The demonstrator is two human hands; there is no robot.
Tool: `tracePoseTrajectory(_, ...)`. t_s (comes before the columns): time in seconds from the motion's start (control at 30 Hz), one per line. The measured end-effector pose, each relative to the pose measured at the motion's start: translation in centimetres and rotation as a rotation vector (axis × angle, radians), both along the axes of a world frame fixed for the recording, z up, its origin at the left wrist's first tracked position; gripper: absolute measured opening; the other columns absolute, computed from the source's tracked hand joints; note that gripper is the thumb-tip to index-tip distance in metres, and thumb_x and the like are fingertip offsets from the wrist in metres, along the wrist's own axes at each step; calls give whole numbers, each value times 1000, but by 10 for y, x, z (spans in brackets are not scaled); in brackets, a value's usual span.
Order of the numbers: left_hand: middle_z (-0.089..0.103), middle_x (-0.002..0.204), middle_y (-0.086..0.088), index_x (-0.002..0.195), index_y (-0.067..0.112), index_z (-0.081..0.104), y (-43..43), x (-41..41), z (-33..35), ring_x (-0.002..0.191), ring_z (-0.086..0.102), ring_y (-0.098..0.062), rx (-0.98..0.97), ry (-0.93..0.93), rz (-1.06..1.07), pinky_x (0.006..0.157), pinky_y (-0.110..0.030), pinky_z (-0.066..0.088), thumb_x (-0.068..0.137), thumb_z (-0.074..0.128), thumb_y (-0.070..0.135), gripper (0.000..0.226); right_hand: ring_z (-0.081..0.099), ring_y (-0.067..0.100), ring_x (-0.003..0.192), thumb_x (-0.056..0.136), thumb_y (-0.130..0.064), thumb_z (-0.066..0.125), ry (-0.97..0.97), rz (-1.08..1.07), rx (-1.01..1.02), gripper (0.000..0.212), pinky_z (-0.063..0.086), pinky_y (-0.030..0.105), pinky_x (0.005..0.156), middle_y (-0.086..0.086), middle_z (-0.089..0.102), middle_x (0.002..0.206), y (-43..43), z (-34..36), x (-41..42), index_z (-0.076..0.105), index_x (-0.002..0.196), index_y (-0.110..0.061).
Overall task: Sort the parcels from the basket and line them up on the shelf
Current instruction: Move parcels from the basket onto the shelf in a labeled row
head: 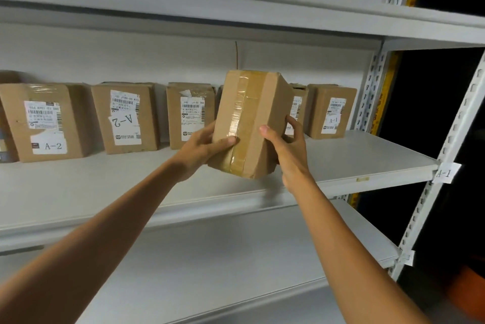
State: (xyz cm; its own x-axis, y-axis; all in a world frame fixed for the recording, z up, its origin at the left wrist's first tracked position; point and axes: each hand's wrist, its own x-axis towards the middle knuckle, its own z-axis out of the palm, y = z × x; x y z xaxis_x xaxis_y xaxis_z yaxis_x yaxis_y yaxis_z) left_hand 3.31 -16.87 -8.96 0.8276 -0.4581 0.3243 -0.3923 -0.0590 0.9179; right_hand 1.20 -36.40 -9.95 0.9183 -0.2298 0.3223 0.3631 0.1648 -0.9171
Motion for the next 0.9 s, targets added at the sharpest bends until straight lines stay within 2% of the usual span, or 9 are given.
tracePoseTrajectory(0.1,64,117,9,132,31,43,0,5,-9,113,61,-17,-31,-30,-9,82,-31,55,65,82,38,78,60,14,111,81,-36,74,5,-8,-73,61,53,39,92,0,61,126,1,-2,9,43,134,-34)
tracePoseTrajectory(0.17,61,122,11,136,33,41,0,9,-15,118,57,-14,-25,-66,7,87,-32,54,65,82,39,83,59,13,113,85,-40,69,9,-14,-141,57,51,42,97,-3,61,128,1,-4,16,45,137,-35)
tracePoseTrajectory(0.33,54,126,18,140,40,33,-3,15,-25,119,52,-8,-116,-88,159,93,-32,51,69,82,30,87,59,11,115,90,-48,60,-44,-43,-313,54,53,34,96,-7,61,130,8,-9,27,52,139,-28)
tracePoseTrajectory(0.47,54,120,29,144,38,33,-5,17,-34,110,55,5,-138,-138,261,80,-19,52,68,81,27,91,62,4,97,95,-31,61,-134,-196,-432,41,53,16,83,-11,64,108,14,-10,29,60,133,-15)
tracePoseTrajectory(0.57,55,124,27,147,37,31,-6,18,-44,106,57,9,-142,-151,330,79,-19,53,67,83,34,95,61,2,93,92,-25,66,-131,-300,-438,43,49,9,82,-9,66,107,21,-14,28,59,132,-13)
tracePoseTrajectory(0.67,57,126,23,148,35,30,-12,17,-47,107,59,5,-129,-186,387,81,-25,56,66,85,37,99,64,10,100,89,-29,69,-115,-342,-472,51,54,26,89,-2,69,113,29,-13,25,54,137,-20)
tracePoseTrajectory(0.77,51,123,34,150,33,24,-22,15,-43,110,58,2,-98,-221,438,89,-24,54,75,80,22,95,63,16,98,81,-43,74,-93,-388,-590,66,53,35,87,-6,66,110,39,-9,19,39,134,-28)
tracePoseTrajectory(0.83,47,117,42,148,38,20,-26,15,-39,110,56,3,-26,-237,409,95,-23,50,81,74,13,90,59,21,114,76,-50,75,-71,-396,-661,78,49,40,96,-2,60,129,41,-9,18,34,139,-31)
tracePoseTrajectory(0.9,44,117,40,142,39,18,-23,18,-41,107,52,13,41,-259,348,92,-16,47,82,71,3,88,48,23,129,75,-54,75,-39,-375,-703,90,43,40,102,-1,47,146,40,-10,18,26,148,-31)
